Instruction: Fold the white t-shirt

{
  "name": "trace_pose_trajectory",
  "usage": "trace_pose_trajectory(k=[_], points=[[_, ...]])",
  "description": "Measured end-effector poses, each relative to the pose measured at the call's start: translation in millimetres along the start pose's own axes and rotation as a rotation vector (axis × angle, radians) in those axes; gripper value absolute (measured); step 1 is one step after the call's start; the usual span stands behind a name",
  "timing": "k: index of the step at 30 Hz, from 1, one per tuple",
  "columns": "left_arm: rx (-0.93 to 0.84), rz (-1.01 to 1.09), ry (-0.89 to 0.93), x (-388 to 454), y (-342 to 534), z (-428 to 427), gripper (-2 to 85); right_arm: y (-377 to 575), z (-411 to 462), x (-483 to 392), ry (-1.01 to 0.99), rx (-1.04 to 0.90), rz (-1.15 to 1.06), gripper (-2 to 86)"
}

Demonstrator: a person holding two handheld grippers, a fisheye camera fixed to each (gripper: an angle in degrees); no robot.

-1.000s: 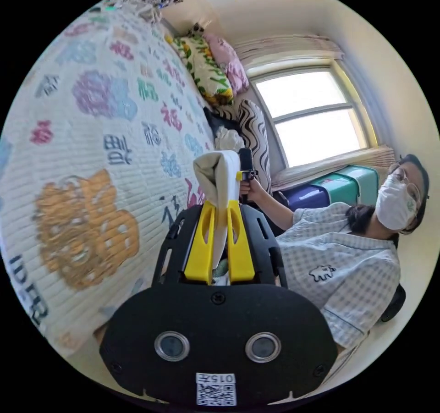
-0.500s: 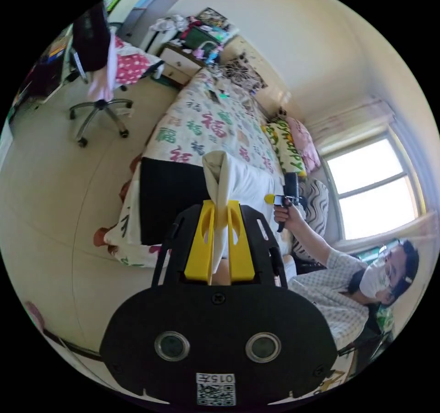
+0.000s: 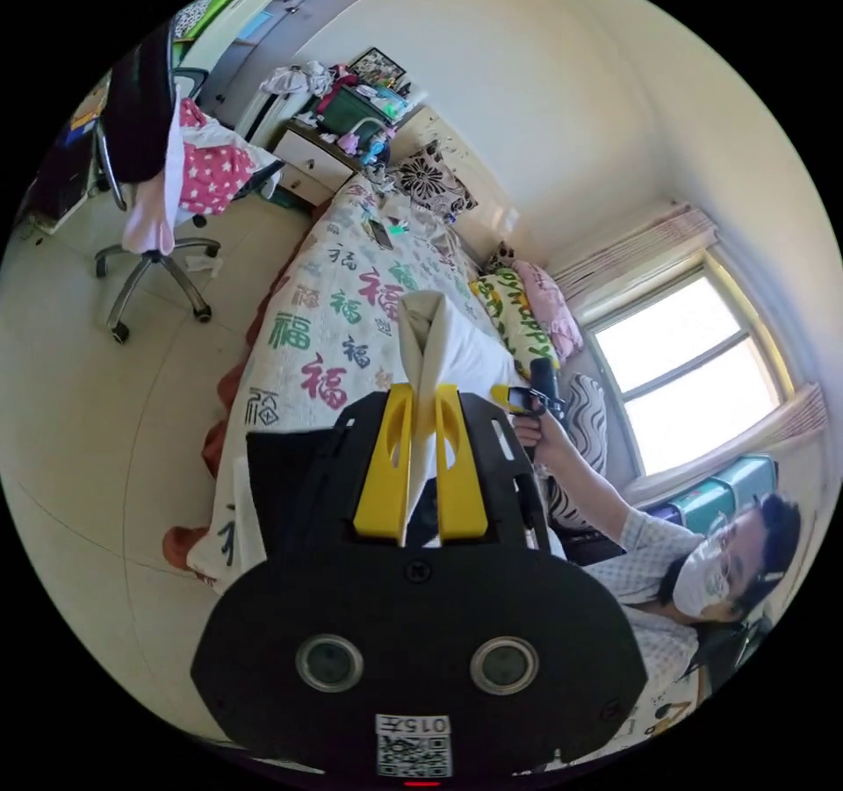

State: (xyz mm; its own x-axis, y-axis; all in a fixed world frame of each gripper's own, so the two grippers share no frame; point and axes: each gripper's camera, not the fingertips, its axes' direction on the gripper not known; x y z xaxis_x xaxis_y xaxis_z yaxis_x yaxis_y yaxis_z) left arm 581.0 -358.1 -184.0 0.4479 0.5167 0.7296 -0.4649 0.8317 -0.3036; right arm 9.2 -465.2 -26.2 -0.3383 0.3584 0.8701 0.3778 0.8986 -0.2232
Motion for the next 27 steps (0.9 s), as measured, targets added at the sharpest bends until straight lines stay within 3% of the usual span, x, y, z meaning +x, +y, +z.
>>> trace_pose_trajectory(k=[8,15,17,19,23,27], points=[[-0.079,-0.101,-0.234,-11,-82,93,2.9,-49,17,93,0.111,0.086,0.134,2.6],[-0.394,-0.229,-0.518,-49,-70,157,3.5,-35,104,195,0.174,-0.029,0.307,3.1],[-0.392,-0.241,-0.706,-39,-62,154,3.5,-25,121,211,0.214,-0.072,0.318,3.9],[-0.367,-0.226,-0.756,-23,-57,143,3.8,-13,127,219,0.271,-0.092,0.33,5.2],[-0.234,-0.103,-0.633,39,-31,100,4.5,-1,109,198,0.292,-0.055,0.269,7.5],[-0.056,0.048,-0.38,110,41,57,5.2,21,110,113,0.143,-0.139,-0.041,9.0]])
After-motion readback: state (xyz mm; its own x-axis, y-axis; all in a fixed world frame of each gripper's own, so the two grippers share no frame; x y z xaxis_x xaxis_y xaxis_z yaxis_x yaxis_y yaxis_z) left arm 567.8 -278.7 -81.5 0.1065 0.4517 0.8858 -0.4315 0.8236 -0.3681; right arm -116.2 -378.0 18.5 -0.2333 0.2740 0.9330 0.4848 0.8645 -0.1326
